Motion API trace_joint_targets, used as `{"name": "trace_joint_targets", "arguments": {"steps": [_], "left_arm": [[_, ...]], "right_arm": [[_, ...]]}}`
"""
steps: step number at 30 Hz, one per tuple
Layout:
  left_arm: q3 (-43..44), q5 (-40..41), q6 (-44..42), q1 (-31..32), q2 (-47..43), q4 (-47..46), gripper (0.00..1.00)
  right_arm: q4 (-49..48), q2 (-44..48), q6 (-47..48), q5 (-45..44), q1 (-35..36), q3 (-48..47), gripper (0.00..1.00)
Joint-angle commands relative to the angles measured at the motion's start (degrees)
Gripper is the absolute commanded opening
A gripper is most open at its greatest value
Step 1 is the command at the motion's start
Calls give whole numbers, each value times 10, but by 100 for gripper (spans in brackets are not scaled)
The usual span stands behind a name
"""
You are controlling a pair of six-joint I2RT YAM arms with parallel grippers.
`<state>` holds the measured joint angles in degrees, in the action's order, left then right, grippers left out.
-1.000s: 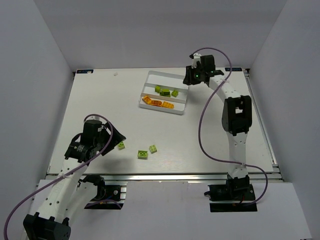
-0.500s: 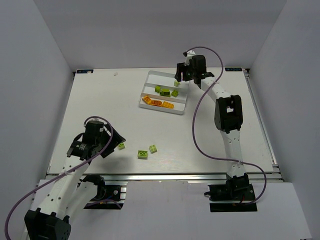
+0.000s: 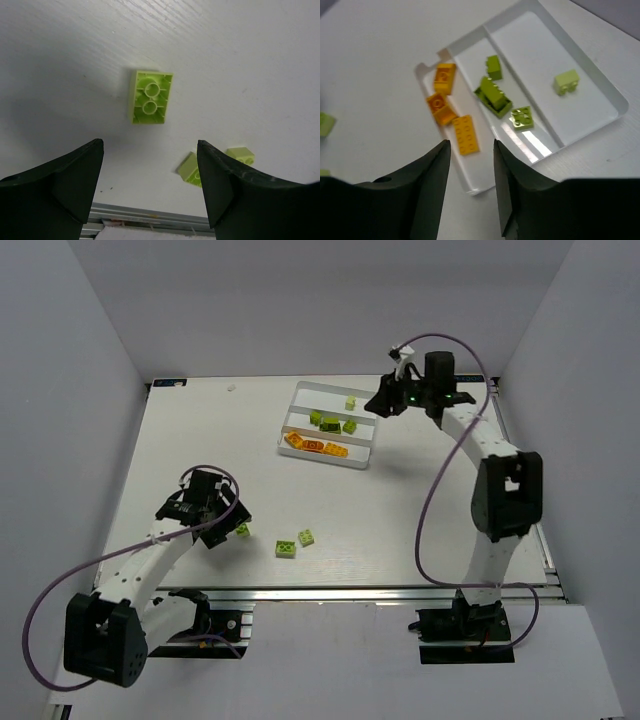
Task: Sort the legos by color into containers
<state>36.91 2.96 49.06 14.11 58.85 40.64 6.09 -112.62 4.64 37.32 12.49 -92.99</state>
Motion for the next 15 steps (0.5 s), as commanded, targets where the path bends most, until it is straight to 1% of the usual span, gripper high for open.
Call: {"name": "trace_joint_targets", "arguments": {"steps": [1, 2, 4, 5, 6, 7, 11, 13, 14, 15], "left_arm": [[12, 26, -25, 3, 35, -43, 85], [13, 27, -28, 8, 60, -50, 84], [18, 29, -38, 8, 83, -67, 83], [21, 30, -41, 8, 107, -73, 82], [24, 34, -45, 8, 117, -81, 82], [26, 37, -49, 8, 128, -84, 81], [40, 44, -63, 8, 171, -97, 77], [53, 47, -70, 8, 195, -97, 72], [56, 49, -70, 8, 206, -94, 66], [62, 50, -70, 8, 210, -94, 63]], "right_arm": [[22, 64, 56, 160, -12, 75, 47], [28, 131, 63, 178, -13, 96, 58], [36, 168, 91, 192, -12, 163, 61], [38, 201, 103, 192, -12, 185, 62], [37, 217, 125, 191, -12, 225, 62], [36, 230, 132, 189, -12, 242, 62], [57, 279, 153, 177, -13, 286, 62], [65, 286, 153, 176, -14, 299, 61], [67, 291, 151, 176, -12, 302, 61], [67, 295, 150, 174, -14, 307, 61]]}}
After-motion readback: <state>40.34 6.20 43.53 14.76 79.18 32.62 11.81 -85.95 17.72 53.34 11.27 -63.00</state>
